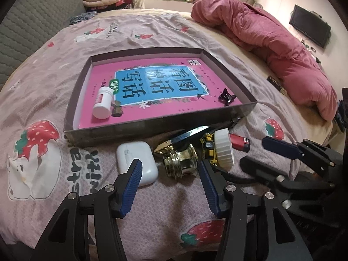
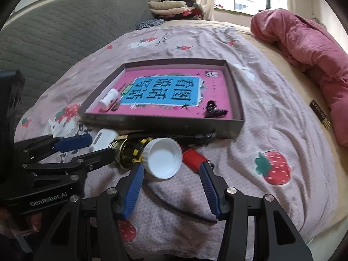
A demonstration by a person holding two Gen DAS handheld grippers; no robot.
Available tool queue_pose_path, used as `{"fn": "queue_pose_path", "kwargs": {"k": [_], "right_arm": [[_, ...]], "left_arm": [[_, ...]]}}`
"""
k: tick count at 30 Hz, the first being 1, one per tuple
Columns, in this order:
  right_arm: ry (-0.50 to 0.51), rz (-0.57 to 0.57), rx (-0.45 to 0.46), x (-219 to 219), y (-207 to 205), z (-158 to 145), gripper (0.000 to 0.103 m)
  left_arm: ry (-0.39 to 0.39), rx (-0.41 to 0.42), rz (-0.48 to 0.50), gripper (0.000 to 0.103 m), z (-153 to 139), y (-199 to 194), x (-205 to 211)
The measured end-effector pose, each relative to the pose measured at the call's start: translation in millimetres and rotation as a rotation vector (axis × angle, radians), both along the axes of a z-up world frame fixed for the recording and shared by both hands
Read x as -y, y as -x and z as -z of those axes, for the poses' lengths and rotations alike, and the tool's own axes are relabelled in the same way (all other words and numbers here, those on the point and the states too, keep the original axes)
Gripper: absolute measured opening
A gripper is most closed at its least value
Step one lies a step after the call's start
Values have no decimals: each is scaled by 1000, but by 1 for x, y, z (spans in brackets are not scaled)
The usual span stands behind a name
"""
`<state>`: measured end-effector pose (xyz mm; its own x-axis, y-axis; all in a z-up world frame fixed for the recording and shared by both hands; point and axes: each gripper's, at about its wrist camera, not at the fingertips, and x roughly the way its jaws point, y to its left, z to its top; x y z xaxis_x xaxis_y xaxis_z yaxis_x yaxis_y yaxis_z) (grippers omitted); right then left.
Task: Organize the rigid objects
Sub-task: 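Withdraw the left tool and move it toward the brass door knob, then grasp the brass door knob with the left gripper while the right gripper grasps the white bottle cap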
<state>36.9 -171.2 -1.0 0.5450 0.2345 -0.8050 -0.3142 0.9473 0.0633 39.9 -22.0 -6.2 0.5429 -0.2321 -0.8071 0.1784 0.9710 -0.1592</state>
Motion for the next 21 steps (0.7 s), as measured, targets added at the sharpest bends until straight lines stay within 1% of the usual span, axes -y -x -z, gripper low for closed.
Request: {"fn": "queue_pose_path", "kwargs": {"k": [2, 5, 7, 9, 11, 12, 16, 17, 19, 21], "right_arm": [[4, -10, 2, -2, 0, 2, 53], [-19, -25, 2, -3, -2, 3, 53], [-39, -38, 0, -2, -3, 5, 50], [-45, -53, 2, -3, -6, 6, 44], [-51, -67, 1, -5, -9, 8, 40], [-55, -74, -4, -6, -11, 9, 35], [-69, -110, -25, -11, -18, 14, 26], [-75, -121, -28, -12, -19, 16, 22], [-76, -131, -34, -13, -22, 18, 20], [-94, -141, -39, -12, -24, 20, 12]], "left_arm": [[1, -5, 1, 56, 2, -1, 1], [-1, -19, -1, 56, 5, -4, 1], [2, -29, -2, 56, 8, -5, 0], [4, -35, -3, 56, 10, -7, -1], [6, -42, -5, 56, 12, -8, -2], [5, -43, -5, 56, 12, -8, -3], [5, -43, -3, 56, 14, -9, -3], [7, -43, -3, 56, 14, -10, -3], [18, -49, -3, 56, 14, -11, -4], [30, -56, 1, 56, 14, -11, -2]]}}
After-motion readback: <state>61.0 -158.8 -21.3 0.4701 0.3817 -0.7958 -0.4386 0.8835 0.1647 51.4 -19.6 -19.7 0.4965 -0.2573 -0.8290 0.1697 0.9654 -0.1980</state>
